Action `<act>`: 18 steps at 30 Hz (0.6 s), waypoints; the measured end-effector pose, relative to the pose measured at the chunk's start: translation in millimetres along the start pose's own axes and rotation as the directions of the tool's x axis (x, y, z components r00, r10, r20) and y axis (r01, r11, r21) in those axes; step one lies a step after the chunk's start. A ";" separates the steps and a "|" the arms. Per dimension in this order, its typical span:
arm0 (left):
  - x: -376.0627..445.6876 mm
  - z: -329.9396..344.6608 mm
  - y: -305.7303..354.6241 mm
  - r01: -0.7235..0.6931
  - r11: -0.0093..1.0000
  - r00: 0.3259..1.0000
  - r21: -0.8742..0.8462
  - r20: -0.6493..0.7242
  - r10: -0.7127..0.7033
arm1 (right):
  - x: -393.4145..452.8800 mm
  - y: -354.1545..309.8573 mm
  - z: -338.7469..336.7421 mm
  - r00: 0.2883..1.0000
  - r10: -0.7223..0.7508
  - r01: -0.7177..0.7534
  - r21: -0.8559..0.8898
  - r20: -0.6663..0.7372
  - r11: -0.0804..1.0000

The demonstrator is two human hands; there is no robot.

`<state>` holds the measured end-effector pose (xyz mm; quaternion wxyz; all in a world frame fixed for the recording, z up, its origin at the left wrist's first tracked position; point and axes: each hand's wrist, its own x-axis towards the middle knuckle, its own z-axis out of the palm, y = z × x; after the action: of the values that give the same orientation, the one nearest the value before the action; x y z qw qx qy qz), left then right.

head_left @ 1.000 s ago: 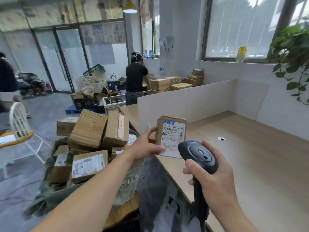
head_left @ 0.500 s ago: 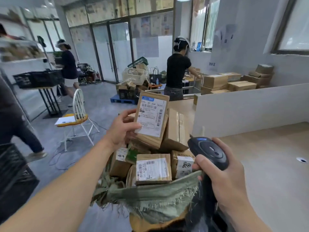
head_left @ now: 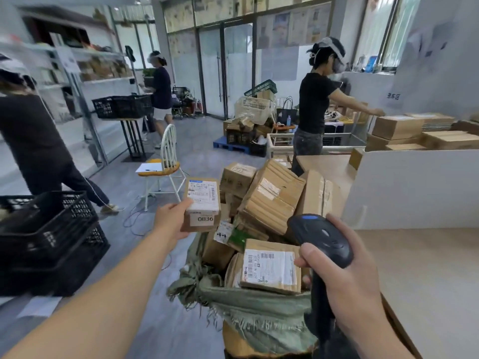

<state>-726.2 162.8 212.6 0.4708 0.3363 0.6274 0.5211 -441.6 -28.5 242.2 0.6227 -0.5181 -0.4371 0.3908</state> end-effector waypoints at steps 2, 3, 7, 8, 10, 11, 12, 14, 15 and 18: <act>5.6 0.3 -10.4 0.043 0.999 0.999 0.011 -0.022 -0.043 | 1.8 -0.2 0.2 1.000 0.002 -0.002 -0.006 0.022 1.000; 9.7 2.7 -13.6 0.060 0.998 0.998 0.012 -0.018 -0.060 | 3.9 0.6 0.9 1.000 0.000 0.000 -0.010 0.027 1.000; 32.8 20.2 -17.0 0.115 0.993 0.993 0.041 0.014 -0.116 | 12.3 6.2 8.1 1.000 0.003 -0.004 -0.037 -0.006 0.999; 41.1 24.1 -18.5 0.135 0.990 0.990 0.049 0.034 -0.136 | 15.0 6.4 10.6 1.000 0.004 -0.005 -0.045 -0.019 0.999; 55.6 31.6 -19.8 0.161 0.984 0.983 0.076 0.076 -0.167 | 21.6 6.4 16.2 0.999 -0.002 -0.001 -0.058 -0.047 0.998; 63.7 35.1 -20.6 0.174 0.981 0.979 0.090 0.096 -0.182 | 24.8 8.0 19.3 0.998 -0.003 -0.001 -0.061 -0.064 0.998; 71.2 38.1 -21.8 0.189 0.976 0.974 0.105 0.110 -0.201 | 27.3 10.5 23.3 0.997 -0.005 0.000 -0.066 -0.083 0.998; 76.2 43.3 -21.9 0.206 0.965 0.961 0.161 0.151 -0.230 | 30.9 14.0 32.6 0.994 -0.003 -0.005 -0.070 -0.113 0.998; 78.3 45.2 -22.2 0.215 0.958 0.951 0.190 0.181 -0.250 | 32.6 15.4 37.4 0.993 0.003 -0.012 -0.071 -0.122 0.997; 86.0 43.7 -25.3 0.231 0.936 0.923 0.266 0.243 -0.297 | 34.6 17.4 49.3 0.986 0.010 -0.023 -0.077 -0.165 0.997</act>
<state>-711.7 250.2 166.8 0.5783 0.3709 0.6510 0.3228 -478.2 21.7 233.8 0.6323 -0.5765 -0.3950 0.3343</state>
